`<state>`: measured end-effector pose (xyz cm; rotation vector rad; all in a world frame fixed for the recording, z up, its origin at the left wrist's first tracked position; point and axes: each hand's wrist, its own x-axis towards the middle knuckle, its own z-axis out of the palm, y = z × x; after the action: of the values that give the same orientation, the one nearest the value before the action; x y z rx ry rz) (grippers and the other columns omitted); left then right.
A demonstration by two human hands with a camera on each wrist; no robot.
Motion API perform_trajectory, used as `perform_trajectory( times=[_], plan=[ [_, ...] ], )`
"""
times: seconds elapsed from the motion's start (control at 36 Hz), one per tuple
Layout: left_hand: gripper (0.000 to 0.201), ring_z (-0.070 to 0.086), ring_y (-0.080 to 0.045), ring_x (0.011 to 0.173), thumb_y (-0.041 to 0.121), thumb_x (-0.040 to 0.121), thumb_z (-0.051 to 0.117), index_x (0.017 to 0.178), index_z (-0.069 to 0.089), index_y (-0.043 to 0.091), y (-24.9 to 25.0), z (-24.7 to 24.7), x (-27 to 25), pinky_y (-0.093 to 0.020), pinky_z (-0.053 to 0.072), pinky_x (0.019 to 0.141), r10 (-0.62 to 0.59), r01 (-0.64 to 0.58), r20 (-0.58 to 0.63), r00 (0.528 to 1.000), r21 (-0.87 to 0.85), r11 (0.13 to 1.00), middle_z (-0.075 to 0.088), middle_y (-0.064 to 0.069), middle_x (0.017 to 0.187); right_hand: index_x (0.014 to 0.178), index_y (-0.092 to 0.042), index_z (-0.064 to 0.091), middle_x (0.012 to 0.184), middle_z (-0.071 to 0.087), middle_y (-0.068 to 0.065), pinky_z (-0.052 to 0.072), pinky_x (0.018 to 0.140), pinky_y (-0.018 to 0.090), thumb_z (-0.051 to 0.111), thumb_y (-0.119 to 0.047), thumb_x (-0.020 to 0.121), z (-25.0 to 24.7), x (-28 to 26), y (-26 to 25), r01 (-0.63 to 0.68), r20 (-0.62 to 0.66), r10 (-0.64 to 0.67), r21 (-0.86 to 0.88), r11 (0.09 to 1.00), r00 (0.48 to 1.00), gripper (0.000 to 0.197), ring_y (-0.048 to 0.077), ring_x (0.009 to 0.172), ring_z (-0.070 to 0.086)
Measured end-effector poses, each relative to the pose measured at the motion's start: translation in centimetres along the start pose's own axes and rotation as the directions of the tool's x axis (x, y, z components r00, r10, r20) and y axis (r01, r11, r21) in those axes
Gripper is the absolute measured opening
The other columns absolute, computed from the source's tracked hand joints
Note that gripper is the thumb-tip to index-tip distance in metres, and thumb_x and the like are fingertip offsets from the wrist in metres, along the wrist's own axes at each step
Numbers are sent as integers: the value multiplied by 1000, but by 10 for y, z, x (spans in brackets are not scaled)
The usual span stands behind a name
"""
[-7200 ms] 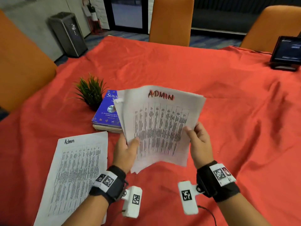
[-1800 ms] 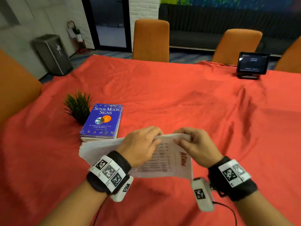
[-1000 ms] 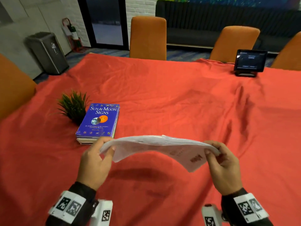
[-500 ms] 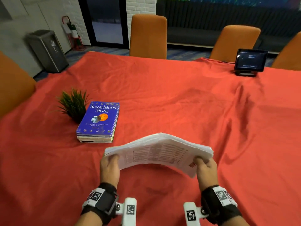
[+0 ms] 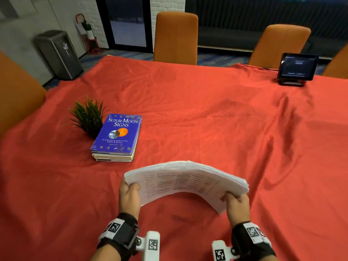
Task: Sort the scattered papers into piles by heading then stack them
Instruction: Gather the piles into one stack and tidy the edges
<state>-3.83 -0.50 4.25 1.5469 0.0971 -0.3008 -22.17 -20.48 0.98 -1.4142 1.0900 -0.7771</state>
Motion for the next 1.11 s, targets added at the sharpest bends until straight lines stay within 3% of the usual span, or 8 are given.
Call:
perform_trajectory(
  times=[0.17, 0.39, 0.56, 0.61, 0.78, 0.94, 1.03, 1.11],
  plan=[
    [38, 58, -22, 75, -19, 78, 36, 92, 60, 6, 5, 6, 10, -30, 48, 66, 16, -14, 36, 999, -38, 999, 63, -5, 79, 90, -6, 68, 76, 66, -1, 48, 56, 10, 46, -4, 64, 5, 2, -21, 84, -3, -84, 78, 993, 996, 34, -7, 60, 57],
    [36, 64, -11, 66, -11, 81, 41, 84, 63, 18, 18, 0, 13, -25, 52, 59, 55, -51, 31, 998, -110, 993, 66, 2, 75, 80, -14, 67, 69, 65, -9, 47, 59, 15, 44, 10, 72, -7, 11, -34, 161, -57, -155, 108, 981, 986, 34, -2, 63, 55],
    [30, 66, -32, 94, 19, 70, 52, 96, 66, 15, 6, -7, 15, -42, 51, 83, -39, 29, 192, 981, 52, 998, 72, -9, 94, 70, -10, 62, 57, 64, -9, 44, 62, 29, 44, 23, 77, -12, 7, -13, 79, 8, -79, -21, 997, 997, 38, -2, 54, 53],
    [32, 67, -35, 99, 20, 69, 52, 97, 67, 15, 9, -7, 18, -45, 51, 87, -42, 26, 190, 981, 82, 996, 73, -9, 95, 74, -13, 64, 65, 67, -16, 47, 63, 21, 44, 24, 76, -15, 11, -20, 150, 32, -149, -30, 988, 988, 42, -6, 59, 55],
    [33, 67, -21, 90, 14, 75, 51, 93, 71, 33, 35, -3, 21, -43, 51, 88, 58, -102, 295, 954, 135, 986, 75, 3, 91, 77, -16, 53, 68, 54, -9, 41, 58, 19, 54, 12, 71, -29, 28, -58, 285, 152, -269, -92, 954, 951, 28, 8, 64, 48],
    [26, 67, -1, 86, 16, 80, 51, 100, 65, 25, 90, 15, 7, -18, 50, 81, 288, -416, 518, 806, 148, 898, 74, 12, 94, 108, -37, 58, 101, 65, -16, 44, 83, 6, 80, -17, 72, -35, 32, -110, 466, 466, -268, -383, 798, 843, 47, -4, 99, 60],
    [16, 65, -14, 82, 18, 84, 54, 96, 63, 22, 124, 28, -8, -31, 51, 78, 418, -643, 632, 652, 169, 747, 70, 1, 86, 123, -40, 50, 110, 62, -20, 36, 85, -2, 80, -29, 70, -15, 23, -140, 579, 588, -293, -383, 720, 754, 62, -13, 106, 54],
    [11, 62, -13, 79, 21, 87, 55, 97, 60, 24, 147, 43, -19, -38, 51, 75, 486, -817, 714, 504, 212, 536, 65, 5, 83, 117, -31, 59, 101, 67, -15, 46, 84, 13, 72, -23, 77, 9, 13, -168, 629, 639, -371, -233, 741, 674, 43, -9, 94, 59]
  ],
)
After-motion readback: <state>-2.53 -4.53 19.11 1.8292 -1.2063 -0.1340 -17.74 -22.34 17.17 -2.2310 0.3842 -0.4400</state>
